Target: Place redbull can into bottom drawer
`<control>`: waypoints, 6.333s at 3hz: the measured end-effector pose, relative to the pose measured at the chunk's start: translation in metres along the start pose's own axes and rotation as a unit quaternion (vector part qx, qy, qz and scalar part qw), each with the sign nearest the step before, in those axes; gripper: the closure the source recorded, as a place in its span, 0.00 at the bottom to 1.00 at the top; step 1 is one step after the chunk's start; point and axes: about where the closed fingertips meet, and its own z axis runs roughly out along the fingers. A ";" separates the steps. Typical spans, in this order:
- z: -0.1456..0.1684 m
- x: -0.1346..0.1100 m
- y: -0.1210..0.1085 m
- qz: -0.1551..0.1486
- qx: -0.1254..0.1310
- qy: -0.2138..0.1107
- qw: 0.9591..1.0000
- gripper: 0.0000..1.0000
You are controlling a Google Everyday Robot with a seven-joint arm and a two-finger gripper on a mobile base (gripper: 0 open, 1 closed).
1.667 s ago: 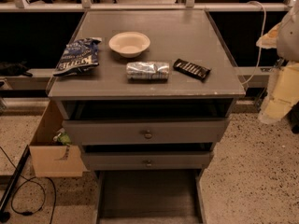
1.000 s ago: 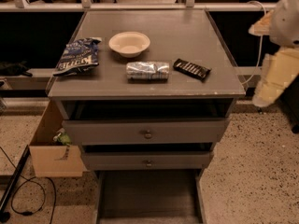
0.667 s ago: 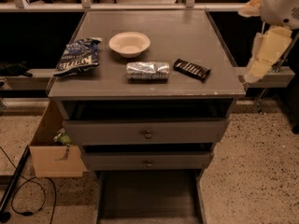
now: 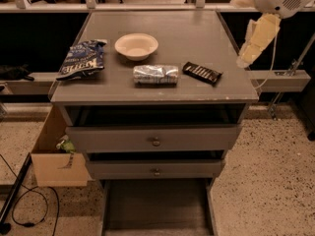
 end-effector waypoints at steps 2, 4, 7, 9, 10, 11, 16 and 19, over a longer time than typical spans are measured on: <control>0.010 -0.003 -0.009 0.023 0.022 -0.032 0.999 0.00; 0.088 -0.045 0.000 0.051 0.008 -0.099 0.994 0.00; 0.169 -0.064 -0.021 0.018 -0.053 -0.089 0.995 0.00; 0.193 -0.057 -0.024 0.028 -0.067 -0.086 0.994 0.00; 0.200 -0.058 -0.023 0.032 -0.071 -0.085 0.993 0.00; 0.209 -0.056 -0.020 0.040 -0.079 -0.083 0.993 0.00; 0.229 -0.048 -0.006 0.061 -0.096 -0.082 0.990 0.63; 0.227 -0.049 -0.005 0.059 -0.095 -0.079 0.991 1.00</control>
Offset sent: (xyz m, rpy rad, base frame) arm 0.0204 0.0086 -0.0064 0.2028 -0.0916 -0.1236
